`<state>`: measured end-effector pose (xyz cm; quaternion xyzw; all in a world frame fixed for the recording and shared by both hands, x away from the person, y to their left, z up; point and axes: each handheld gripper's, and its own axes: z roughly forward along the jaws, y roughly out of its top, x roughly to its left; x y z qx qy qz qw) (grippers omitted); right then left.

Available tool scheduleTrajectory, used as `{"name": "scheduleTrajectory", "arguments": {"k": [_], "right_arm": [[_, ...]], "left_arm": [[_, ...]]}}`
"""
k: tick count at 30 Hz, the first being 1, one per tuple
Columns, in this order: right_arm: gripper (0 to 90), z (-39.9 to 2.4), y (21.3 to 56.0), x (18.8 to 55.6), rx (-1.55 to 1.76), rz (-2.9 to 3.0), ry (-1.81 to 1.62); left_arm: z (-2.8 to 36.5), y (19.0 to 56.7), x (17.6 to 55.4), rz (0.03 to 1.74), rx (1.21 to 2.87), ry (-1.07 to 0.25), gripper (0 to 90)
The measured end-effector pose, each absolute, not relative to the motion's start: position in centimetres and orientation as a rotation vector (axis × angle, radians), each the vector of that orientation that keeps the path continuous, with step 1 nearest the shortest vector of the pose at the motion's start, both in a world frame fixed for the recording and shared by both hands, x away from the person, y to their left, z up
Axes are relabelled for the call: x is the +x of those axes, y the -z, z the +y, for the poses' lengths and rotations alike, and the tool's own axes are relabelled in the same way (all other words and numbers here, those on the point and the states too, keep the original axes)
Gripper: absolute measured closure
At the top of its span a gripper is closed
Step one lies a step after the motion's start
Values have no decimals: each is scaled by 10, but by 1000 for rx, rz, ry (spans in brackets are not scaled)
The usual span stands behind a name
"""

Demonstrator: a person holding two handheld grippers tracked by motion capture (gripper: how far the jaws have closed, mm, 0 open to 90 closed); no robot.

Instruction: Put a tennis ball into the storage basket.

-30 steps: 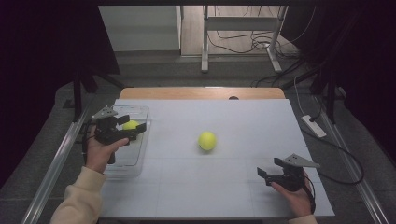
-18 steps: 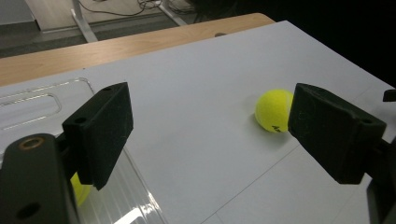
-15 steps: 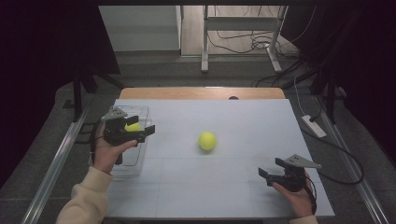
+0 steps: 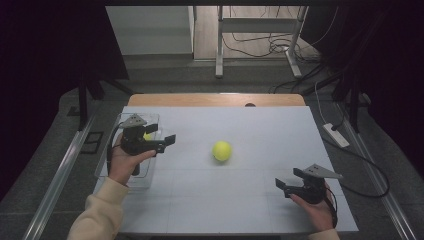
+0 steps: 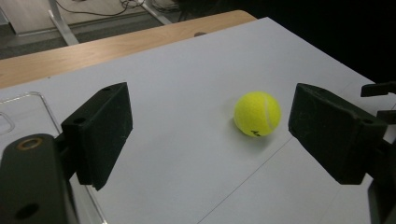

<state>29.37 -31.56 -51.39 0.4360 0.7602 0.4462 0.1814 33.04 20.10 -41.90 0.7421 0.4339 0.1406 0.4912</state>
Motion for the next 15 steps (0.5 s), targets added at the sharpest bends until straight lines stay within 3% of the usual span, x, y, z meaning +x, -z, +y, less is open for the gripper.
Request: {"name": "scheduleTrajectory", "arguments": {"k": [15], "right_arm": [[130,-313,514,296,1226,2152,-1268]], "left_arm": [[178,425,343,1033,1844,-320,146]]}}
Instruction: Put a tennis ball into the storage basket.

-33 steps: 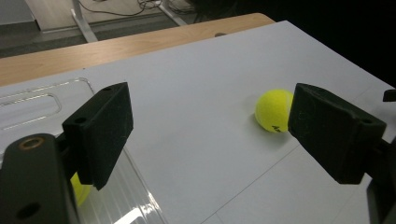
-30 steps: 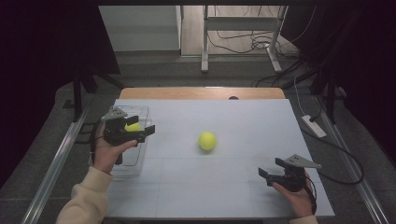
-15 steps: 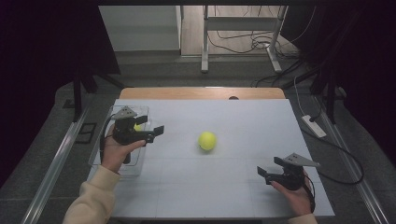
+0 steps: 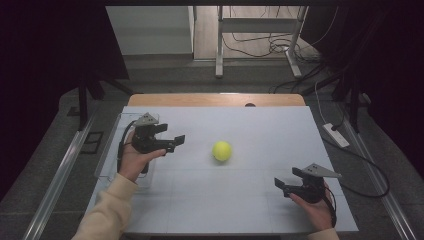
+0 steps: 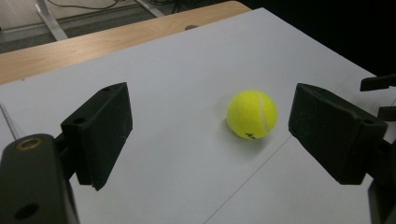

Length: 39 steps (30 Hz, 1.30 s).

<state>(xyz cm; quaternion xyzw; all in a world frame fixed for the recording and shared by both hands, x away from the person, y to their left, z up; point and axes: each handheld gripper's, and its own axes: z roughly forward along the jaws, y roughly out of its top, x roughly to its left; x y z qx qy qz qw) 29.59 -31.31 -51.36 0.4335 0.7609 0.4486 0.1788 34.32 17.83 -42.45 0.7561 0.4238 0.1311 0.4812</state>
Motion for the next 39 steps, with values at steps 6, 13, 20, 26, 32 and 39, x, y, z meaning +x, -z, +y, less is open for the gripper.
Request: {"name": "scheduleTrajectory", "arguments": {"k": [6,13,20,26,32,39], "right_arm": [[134,-313,514,298,1223,2156,-1269],[135,-310,514,301,1216,2161,-1275],[136,-309,515,299,1212,2169,-1282],[135,-308,514,298,1206,2171,-1287],[135,-305,514,298,1172,2195,-1282],[135,-303,516,301,1165,2205,-1288]], "left_arm": [[170,427,346,1012,1854,-310,144],[160,431,350,1008,1879,-326,143],[151,435,354,1000,1892,-321,143],[143,437,356,998,1906,-308,143],[131,440,359,983,1928,-308,141],[121,444,364,986,1938,-302,139]]}}
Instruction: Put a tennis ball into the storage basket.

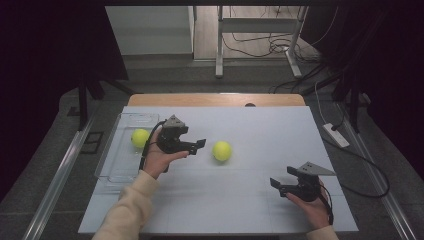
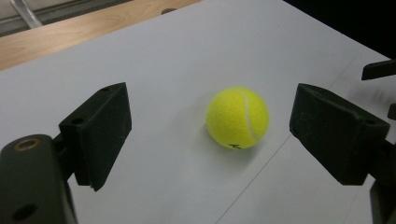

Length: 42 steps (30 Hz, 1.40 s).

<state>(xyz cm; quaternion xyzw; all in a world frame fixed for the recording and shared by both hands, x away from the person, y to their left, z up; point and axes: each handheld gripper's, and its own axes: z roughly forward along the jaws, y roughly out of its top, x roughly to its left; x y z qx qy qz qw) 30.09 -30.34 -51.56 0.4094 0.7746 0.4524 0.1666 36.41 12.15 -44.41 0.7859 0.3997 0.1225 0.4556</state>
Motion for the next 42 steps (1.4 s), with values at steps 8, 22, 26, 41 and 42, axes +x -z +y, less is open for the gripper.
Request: {"name": "scheduleTrajectory", "arguments": {"k": [8,22,26,41,42], "right_arm": [[135,-301,516,300,1160,2212,-1286],[132,-300,516,297,1154,2219,-1291],[132,-300,517,299,1159,2220,-1290],[132,-301,517,297,1157,2219,-1279],[132,-301,517,297,1157,2219,-1279]], "left_arm": [[112,445,366,966,1970,-283,138],[93,449,379,950,2023,-212,121],[86,449,382,960,2036,-210,103],[74,450,387,950,2062,-190,82],[73,450,388,950,2061,-183,82]]}}
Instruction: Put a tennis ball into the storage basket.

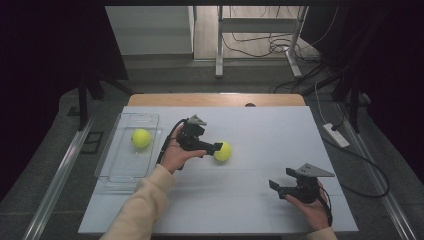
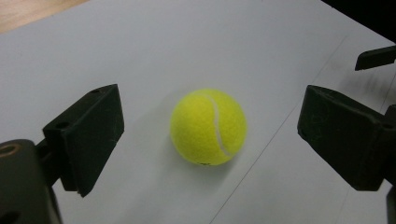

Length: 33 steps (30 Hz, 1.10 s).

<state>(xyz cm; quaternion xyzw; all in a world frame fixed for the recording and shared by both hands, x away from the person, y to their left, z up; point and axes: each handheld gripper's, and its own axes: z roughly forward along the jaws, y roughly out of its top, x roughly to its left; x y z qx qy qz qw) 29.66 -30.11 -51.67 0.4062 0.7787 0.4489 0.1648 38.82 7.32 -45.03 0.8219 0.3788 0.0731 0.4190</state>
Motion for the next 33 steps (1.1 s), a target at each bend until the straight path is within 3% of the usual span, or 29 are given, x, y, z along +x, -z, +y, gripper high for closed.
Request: {"name": "scheduleTrajectory", "arguments": {"k": [33], "right_arm": [[132,-308,520,291,1192,2201,-1250]], "left_arm": [[41,464,409,911,2185,-102,76]]}}
